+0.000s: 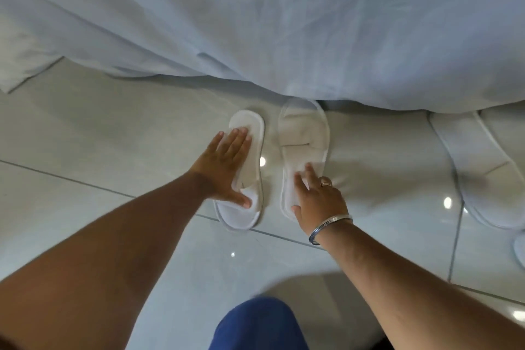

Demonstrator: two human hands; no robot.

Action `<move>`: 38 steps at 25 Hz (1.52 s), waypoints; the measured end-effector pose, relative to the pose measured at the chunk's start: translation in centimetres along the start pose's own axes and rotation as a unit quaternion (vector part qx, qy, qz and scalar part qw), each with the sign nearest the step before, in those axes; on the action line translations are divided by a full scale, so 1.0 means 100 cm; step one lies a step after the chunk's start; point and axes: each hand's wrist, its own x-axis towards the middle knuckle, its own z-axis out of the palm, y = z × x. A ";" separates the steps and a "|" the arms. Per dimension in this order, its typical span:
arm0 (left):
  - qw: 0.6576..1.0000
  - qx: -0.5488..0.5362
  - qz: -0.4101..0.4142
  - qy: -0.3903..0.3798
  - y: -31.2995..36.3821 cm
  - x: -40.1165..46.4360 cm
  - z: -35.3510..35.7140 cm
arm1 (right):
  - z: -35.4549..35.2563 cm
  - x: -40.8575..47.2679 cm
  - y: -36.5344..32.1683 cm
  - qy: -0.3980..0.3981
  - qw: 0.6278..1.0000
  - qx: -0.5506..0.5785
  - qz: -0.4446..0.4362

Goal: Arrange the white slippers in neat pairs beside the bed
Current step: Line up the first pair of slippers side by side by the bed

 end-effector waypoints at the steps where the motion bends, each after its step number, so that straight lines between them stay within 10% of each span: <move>1: 1.000 -0.004 -0.001 0.001 -0.001 -0.004 0.004 | -0.005 0.003 -0.005 -0.003 1.000 -0.013 -0.007; 6: 0.999 -0.047 0.008 -0.001 -0.006 -0.009 0.013 | -0.054 0.047 0.024 0.068 0.982 -0.117 -0.132; 10: 0.999 -0.008 0.032 -0.004 -0.024 -0.008 0.015 | -0.087 0.095 0.046 -0.035 0.944 -0.236 -0.227; 17: 0.999 0.002 0.039 0.007 -0.027 -0.005 0.018 | -0.070 0.051 0.058 0.013 0.982 -0.185 0.038; 25: 1.000 0.000 0.022 0.011 -0.028 -0.005 0.017 | -0.037 -0.002 0.048 -0.069 0.990 -0.070 0.097; 30: 1.000 -0.015 0.010 0.013 -0.022 -0.006 0.017 | -0.030 0.014 0.013 0.016 0.983 0.145 0.107; 38: 0.996 -0.072 -0.021 0.046 -0.015 -0.029 0.044 | -0.034 0.048 0.018 0.084 0.992 0.085 0.045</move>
